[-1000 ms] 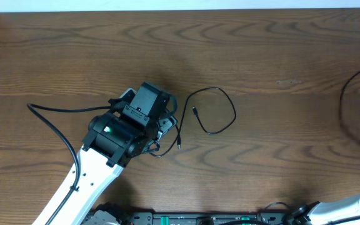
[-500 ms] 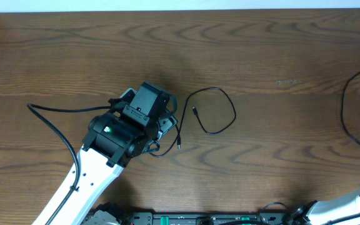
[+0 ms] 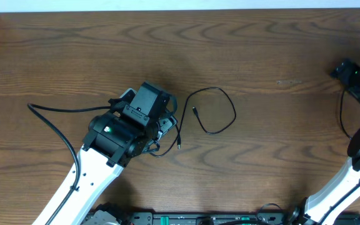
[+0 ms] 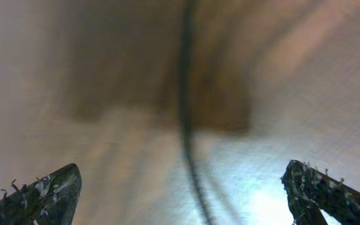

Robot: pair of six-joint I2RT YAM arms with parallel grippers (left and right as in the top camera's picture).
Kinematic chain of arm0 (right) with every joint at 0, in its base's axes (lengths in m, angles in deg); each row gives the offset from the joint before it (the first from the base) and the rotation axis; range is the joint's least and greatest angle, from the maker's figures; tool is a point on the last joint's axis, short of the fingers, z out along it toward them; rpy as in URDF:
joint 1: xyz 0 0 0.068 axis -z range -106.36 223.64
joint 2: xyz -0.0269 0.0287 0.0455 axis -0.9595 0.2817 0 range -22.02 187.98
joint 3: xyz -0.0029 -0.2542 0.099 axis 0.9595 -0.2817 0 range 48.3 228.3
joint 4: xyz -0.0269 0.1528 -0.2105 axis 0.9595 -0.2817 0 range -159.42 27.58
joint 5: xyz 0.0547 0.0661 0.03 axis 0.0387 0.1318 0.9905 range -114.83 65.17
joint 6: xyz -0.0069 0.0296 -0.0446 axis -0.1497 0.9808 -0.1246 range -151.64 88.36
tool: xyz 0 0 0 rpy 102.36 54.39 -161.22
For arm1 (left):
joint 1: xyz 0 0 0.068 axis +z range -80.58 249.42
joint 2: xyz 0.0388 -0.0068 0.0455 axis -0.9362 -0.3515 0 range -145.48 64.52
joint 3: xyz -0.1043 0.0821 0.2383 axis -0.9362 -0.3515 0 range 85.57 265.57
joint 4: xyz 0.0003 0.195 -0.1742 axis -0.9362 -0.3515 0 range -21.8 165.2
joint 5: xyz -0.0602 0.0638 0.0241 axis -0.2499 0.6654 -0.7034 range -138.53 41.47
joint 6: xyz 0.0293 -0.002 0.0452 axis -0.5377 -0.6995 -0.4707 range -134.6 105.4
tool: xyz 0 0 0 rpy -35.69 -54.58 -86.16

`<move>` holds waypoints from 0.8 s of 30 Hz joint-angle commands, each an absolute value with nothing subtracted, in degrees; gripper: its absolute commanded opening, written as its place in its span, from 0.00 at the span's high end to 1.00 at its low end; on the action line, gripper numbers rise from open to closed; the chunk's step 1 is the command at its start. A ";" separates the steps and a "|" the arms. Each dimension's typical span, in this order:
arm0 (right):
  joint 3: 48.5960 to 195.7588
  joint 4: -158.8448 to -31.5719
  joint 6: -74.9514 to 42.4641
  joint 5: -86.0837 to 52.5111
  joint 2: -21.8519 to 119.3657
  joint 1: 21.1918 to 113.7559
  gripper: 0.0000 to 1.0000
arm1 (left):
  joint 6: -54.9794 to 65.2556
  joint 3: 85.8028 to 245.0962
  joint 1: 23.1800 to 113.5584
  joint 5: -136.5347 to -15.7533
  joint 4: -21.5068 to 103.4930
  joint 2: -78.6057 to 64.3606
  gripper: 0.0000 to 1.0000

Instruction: Untangle cables

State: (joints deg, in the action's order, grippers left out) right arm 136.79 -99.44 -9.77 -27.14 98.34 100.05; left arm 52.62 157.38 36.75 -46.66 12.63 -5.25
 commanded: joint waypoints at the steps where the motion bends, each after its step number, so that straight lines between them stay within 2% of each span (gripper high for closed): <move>1: 137.20 -99.31 -15.09 -30.11 100.13 100.27 0.05 | 51.86 157.69 36.95 -45.92 12.92 -5.58 0.28; 2: 137.18 -99.39 -15.87 -29.06 100.68 100.27 0.10 | 51.86 157.69 36.95 -45.92 13.14 -5.58 0.28; 5: 137.16 -100.14 -15.85 -29.17 101.68 100.29 0.36 | 51.84 157.69 36.95 -45.92 13.11 -5.58 0.28; 7: 137.09 -100.16 -15.87 -29.17 101.90 100.27 0.38 | 51.84 157.69 36.95 -45.92 13.11 -5.58 0.28; 8: 137.09 -100.14 -15.87 -29.19 101.99 100.25 0.42 | 51.84 157.69 36.95 -45.92 13.11 -5.58 0.28; 9: 137.09 -100.14 -15.87 -29.39 102.01 100.34 0.55 | 51.84 157.69 36.95 -45.92 13.11 -5.58 0.28; 13: 137.09 -100.01 -15.87 -29.63 102.01 100.60 0.69 | 51.84 157.69 36.95 -45.92 13.09 -5.58 0.28; 15: 137.23 -99.90 -15.87 -29.63 101.99 100.60 0.93 | 51.84 157.69 36.95 -45.92 13.11 -5.58 0.28; 16: 137.60 -99.98 -15.85 -29.56 101.88 100.60 0.99 | 51.84 157.69 36.95 -45.92 13.11 -5.58 0.28; 24: 146.60 -102.50 -15.83 -29.19 92.50 100.60 0.99 | 51.84 157.69 36.95 -45.92 13.09 -5.58 0.28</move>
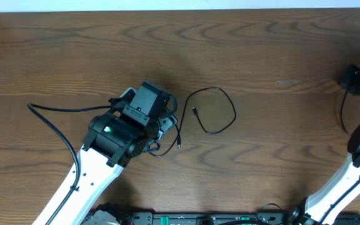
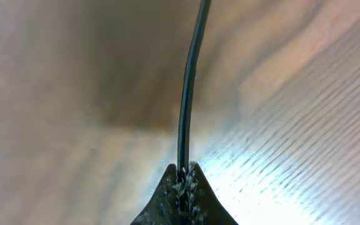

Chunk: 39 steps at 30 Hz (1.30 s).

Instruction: Untangle cables

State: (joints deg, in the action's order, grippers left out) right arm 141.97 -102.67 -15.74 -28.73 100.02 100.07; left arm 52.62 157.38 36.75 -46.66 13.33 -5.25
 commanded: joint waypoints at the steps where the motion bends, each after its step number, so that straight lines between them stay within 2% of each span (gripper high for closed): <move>1: 147.15 -102.28 -15.83 -29.19 91.37 100.60 0.99 | 51.84 157.69 36.95 -45.92 13.09 -5.58 0.28; 6: 148.85 -98.59 -18.01 -29.17 83.78 100.55 0.99 | 51.84 157.69 36.95 -45.94 13.09 -5.58 0.28; 10: 148.85 -98.10 -21.86 -29.61 81.82 100.55 0.99 | 51.84 157.69 36.95 -45.92 12.92 -5.58 0.28; 16: 148.83 -99.07 -20.79 -33.02 81.58 100.55 0.99 | 51.84 157.69 36.93 -45.94 12.46 -5.58 0.28; 23: 148.85 -99.46 -13.88 -51.48 81.20 100.55 0.99 | 51.86 157.69 36.95 -45.92 12.50 -5.58 0.28; 28: 148.83 -96.97 -13.99 -39.86 81.18 100.55 0.99 | 51.86 157.69 36.95 -45.92 12.50 -5.76 0.28; 33: 148.74 -90.96 -32.20 -31.20 82.32 100.60 0.99 | 51.84 157.69 36.93 -45.94 12.26 -6.22 0.28; 37: 148.64 -90.87 -47.41 -30.65 83.28 100.71 0.99 | 51.86 157.69 36.95 -45.92 12.48 -6.22 0.28; 39: 148.64 -90.37 -48.68 -30.61 83.32 100.77 0.99 | 51.86 157.69 36.95 -45.92 12.50 -6.22 0.28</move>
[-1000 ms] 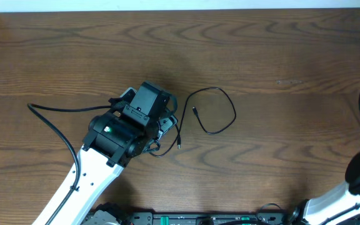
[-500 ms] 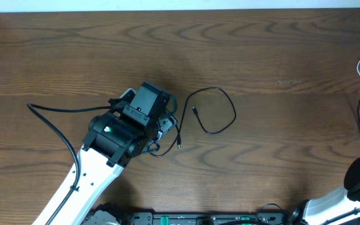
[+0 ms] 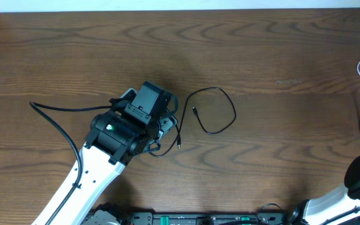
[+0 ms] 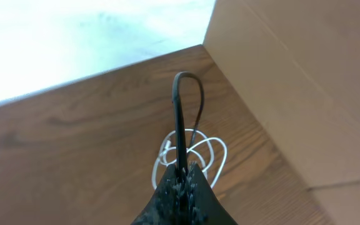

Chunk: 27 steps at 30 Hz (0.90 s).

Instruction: Untangle cables

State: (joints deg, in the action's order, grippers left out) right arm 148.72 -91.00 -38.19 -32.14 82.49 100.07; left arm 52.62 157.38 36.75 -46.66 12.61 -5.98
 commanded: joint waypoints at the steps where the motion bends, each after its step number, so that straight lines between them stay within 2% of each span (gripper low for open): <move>1: 148.64 -90.21 -48.90 -30.55 83.32 100.82 0.99 | 51.86 157.69 36.95 -45.92 12.50 -6.22 0.28; 2: 148.64 -90.28 -49.20 -29.39 83.32 100.95 0.99 | 51.86 157.69 36.95 -45.92 12.50 -6.22 0.28; 3: 148.59 -92.12 -53.36 -21.17 83.94 101.04 0.99 | 51.86 157.69 36.95 -45.92 12.70 -6.22 0.28; 5: 148.07 -93.89 -57.14 -13.98 85.31 101.04 0.99 | 51.86 157.69 36.95 -45.92 12.92 -6.22 0.28; 7: 147.41 -94.54 -58.54 -12.49 87.06 100.97 0.99 | 51.86 157.69 36.95 -45.92 12.98 -6.22 0.27; 12: 147.45 -90.45 -45.12 -16.05 88.83 100.97 0.99 | 51.86 157.69 36.95 -45.92 13.44 -6.22 0.28; 15: 148.44 -85.71 -44.33 -6.39 85.64 100.77 0.99 | 51.86 157.69 36.95 -45.92 14.05 -6.22 0.28; 18: 148.48 -79.00 -44.40 -2.74 81.42 100.75 0.99 | 51.86 157.69 36.95 -45.92 14.01 -6.22 0.28; 21: 148.48 -76.79 -50.60 -1.54 78.32 100.62 0.99 | 51.84 157.69 36.93 -45.94 13.95 -6.22 0.28; 24: 148.46 -81.14 -61.09 -1.83 76.44 100.64 0.99 | 51.86 157.69 36.95 -45.92 14.01 -6.22 0.28; 27: 148.09 -85.93 -64.94 -3.36 77.33 100.64 0.99 | 51.86 157.69 36.95 -45.92 14.03 -6.22 0.28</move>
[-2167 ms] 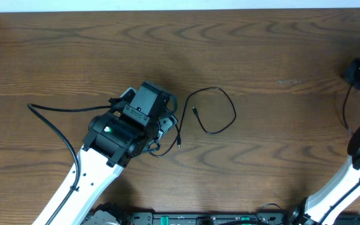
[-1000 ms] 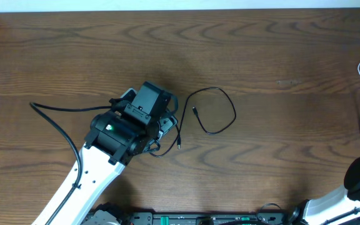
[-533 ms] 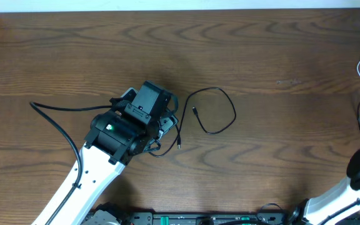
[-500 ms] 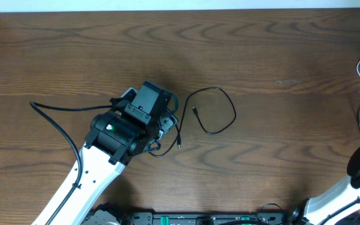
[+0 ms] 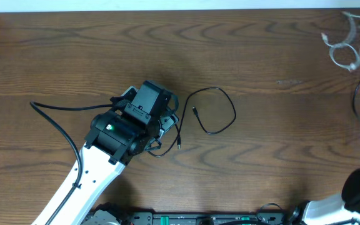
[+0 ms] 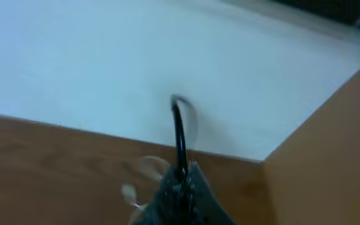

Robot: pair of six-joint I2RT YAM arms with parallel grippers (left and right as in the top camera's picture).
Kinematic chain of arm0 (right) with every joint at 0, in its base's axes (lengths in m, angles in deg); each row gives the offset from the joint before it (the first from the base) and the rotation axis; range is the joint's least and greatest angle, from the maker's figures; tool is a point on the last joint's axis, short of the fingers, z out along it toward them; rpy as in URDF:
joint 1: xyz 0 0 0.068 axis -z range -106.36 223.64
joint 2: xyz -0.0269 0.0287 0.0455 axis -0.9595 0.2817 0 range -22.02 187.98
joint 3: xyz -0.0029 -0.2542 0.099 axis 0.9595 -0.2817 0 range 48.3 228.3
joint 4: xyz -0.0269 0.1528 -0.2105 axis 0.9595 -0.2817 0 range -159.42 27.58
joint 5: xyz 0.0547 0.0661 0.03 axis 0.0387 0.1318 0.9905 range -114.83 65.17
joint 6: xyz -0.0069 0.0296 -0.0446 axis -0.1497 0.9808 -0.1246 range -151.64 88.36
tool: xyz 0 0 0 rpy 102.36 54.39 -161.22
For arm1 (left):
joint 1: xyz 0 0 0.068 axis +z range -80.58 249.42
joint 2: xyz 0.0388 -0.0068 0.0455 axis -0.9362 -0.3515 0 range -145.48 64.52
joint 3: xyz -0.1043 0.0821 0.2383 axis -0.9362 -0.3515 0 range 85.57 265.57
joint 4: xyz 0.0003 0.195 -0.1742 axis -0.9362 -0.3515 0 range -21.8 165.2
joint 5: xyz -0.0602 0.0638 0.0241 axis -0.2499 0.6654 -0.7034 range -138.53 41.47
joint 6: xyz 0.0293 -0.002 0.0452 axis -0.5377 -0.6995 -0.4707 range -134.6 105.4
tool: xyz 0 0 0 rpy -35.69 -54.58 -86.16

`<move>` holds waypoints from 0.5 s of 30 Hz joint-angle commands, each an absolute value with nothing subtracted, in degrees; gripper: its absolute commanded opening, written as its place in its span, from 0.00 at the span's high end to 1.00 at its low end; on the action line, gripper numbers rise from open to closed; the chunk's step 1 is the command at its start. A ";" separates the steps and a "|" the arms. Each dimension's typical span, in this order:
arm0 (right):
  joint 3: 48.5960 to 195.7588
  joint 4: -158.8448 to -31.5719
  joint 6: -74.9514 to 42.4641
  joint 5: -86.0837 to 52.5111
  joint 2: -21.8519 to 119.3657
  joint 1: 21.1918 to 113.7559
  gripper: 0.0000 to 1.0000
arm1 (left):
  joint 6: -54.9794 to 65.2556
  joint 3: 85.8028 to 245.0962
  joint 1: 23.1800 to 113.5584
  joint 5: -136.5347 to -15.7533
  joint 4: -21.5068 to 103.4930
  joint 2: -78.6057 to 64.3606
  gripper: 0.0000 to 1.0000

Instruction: Untangle cables

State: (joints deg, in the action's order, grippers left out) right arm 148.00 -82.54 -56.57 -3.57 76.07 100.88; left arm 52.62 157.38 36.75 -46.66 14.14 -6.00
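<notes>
My right gripper is shut on a black cable that stands up from its jaws in a small loop. A blurred white cable dangles just below and to the left of the jaws. Overhead, that white cable shows as a blurred coil at the far right corner; the right gripper itself lies outside that view. The left gripper rests on a knot of black cables left of centre, its fingers hidden under the wrist. A loose black cable loop lies beside it.
A white wall runs behind the table's far edge. A wooden side panel stands at the right. A black lead curves along the right edge. The left arm's own cable trails to the left.
The right gripper, still shut on the black cable, now faces the back wall rather than the table corner. Overhead, the white coil sits farther back and more to the left. The left arm is unchanged.
The right gripper stood open around a black cable at the table's right edge. Then it was shut on that cable. Then it held the cable above the table's far right corner with a white cable hanging from it, and now nearer the wall. The left arm stayed put.
</notes>
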 commanded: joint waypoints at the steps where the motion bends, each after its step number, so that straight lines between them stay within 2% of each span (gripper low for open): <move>1: 147.78 -86.85 -64.94 -3.53 77.92 100.71 0.99 | 51.86 157.69 36.95 -45.92 14.03 -6.22 0.28; 5: 146.41 -86.50 -61.99 -5.80 79.76 101.73 0.99 | 51.84 157.69 36.95 -45.94 13.97 -6.22 0.28; 9: 146.58 -77.10 -40.46 -26.92 77.38 102.13 0.99 | 51.86 157.69 36.95 -45.92 13.62 -6.22 0.28; 11: 146.58 -75.92 -34.78 -31.05 75.85 102.32 0.99 | 51.86 157.69 36.95 -45.92 13.99 -6.22 0.28; 13: 146.58 -75.61 -29.71 -31.05 74.95 102.46 0.99 | 51.86 157.69 36.95 -45.92 14.27 -6.22 0.28; 15: 146.49 -76.31 -28.72 -23.29 75.08 102.41 0.99 | 51.86 157.69 36.95 -45.92 14.29 -6.22 0.28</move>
